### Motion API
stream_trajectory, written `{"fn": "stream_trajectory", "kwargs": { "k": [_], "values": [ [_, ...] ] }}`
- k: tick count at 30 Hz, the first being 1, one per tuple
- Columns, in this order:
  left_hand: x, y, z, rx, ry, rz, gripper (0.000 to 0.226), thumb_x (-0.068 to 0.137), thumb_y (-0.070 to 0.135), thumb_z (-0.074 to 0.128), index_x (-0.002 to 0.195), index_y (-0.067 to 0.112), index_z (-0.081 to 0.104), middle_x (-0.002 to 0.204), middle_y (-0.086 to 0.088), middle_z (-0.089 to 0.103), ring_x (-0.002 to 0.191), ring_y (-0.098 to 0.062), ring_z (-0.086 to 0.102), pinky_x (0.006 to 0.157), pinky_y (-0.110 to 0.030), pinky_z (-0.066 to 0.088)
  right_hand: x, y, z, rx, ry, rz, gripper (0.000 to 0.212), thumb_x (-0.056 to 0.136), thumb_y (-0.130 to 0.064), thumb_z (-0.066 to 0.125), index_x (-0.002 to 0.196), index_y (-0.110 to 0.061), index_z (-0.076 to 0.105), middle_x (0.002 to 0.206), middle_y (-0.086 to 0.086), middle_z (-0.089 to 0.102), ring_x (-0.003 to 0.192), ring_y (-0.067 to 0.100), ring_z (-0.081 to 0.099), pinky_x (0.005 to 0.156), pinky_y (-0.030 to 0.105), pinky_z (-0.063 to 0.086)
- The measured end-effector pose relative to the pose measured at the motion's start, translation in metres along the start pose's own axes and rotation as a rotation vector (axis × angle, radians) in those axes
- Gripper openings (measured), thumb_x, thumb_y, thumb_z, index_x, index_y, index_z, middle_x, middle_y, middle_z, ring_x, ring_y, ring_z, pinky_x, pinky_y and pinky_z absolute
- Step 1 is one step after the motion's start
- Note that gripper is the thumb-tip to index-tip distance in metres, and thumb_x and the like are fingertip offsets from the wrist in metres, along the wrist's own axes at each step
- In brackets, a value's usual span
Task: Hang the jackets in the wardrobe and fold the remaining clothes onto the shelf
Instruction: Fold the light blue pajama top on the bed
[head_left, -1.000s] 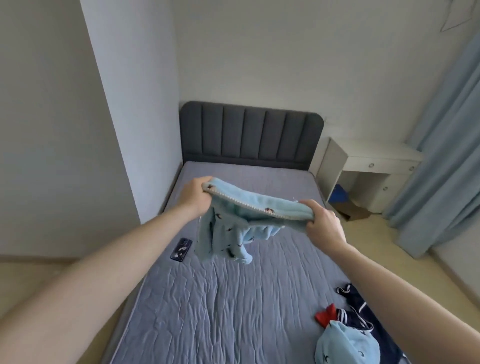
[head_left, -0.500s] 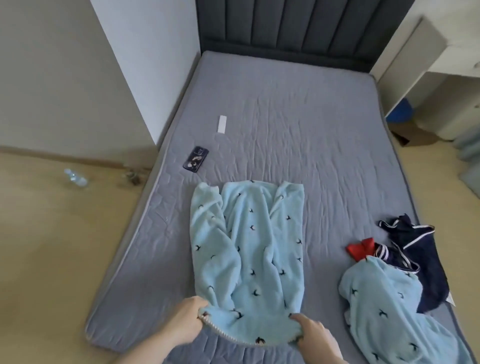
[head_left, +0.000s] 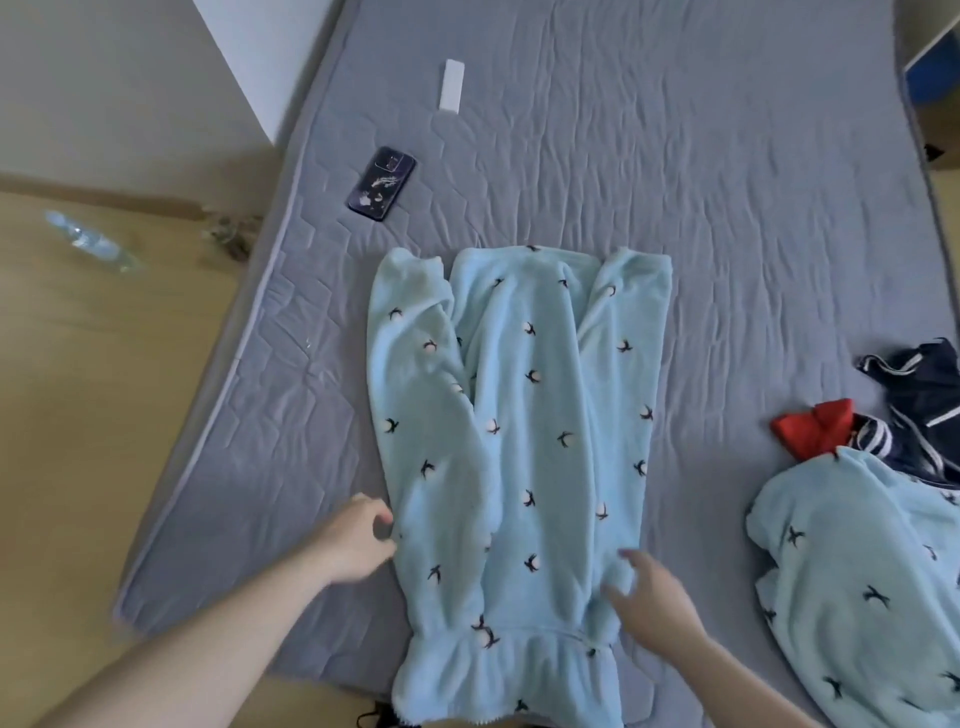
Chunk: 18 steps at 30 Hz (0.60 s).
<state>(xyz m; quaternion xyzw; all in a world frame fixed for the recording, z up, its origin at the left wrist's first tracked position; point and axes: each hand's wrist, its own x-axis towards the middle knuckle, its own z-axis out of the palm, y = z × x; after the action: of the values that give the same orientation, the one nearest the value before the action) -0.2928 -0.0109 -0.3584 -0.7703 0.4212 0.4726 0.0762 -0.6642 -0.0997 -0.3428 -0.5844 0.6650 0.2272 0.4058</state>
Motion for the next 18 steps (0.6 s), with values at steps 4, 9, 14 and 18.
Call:
{"fn": "stream_trajectory", "kwargs": {
  "k": [4,9,14,18],
  "values": [
    [0.075,0.022,-0.052,-0.275,0.267,-0.123,0.050,0.088,0.037,0.074,0.132,0.017,0.059,0.136,-0.010,0.058,0.120,-0.028,0.060,0.100,-0.036,0.049,0.079,-0.038,-0.043,0.233,0.257,0.006,0.069,0.095,-0.039,0.065,0.154,-0.018,0.034,0.154,0.009,0.046,0.135,0.030,0.050,0.102,0.040,0.046],
    [0.151,0.043,-0.070,-0.561,0.470,-0.214,0.078,0.083,0.045,0.080,0.143,0.008,0.048,0.143,-0.010,0.056,0.124,-0.029,0.058,0.085,-0.029,0.050,0.162,-0.066,-0.070,0.422,0.398,0.084,0.082,0.093,-0.045,0.065,0.158,-0.020,0.024,0.156,0.010,0.039,0.136,0.034,0.046,0.105,0.052,0.047],
    [0.198,0.042,-0.051,-0.766,0.538,-0.267,0.077,0.074,0.050,0.085,0.132,0.012,0.051,0.118,0.001,0.062,0.102,-0.024,0.065,0.087,-0.034,0.052,0.223,-0.064,-0.062,0.539,0.420,0.207,0.093,0.085,-0.051,0.072,0.156,-0.017,0.024,0.150,0.013,0.046,0.128,0.038,0.053,0.092,0.050,0.055],
    [0.210,0.036,-0.047,-0.603,0.589,-0.260,0.027,0.090,0.034,0.071,0.094,0.009,0.064,0.093,-0.010,0.068,0.083,-0.030,0.064,0.062,-0.032,0.040,0.240,-0.050,-0.059,0.751,0.533,0.244,0.041,0.091,-0.036,0.067,0.126,-0.016,0.061,0.117,0.015,0.066,0.099,0.036,0.065,0.063,0.034,0.053]
  ]
}}
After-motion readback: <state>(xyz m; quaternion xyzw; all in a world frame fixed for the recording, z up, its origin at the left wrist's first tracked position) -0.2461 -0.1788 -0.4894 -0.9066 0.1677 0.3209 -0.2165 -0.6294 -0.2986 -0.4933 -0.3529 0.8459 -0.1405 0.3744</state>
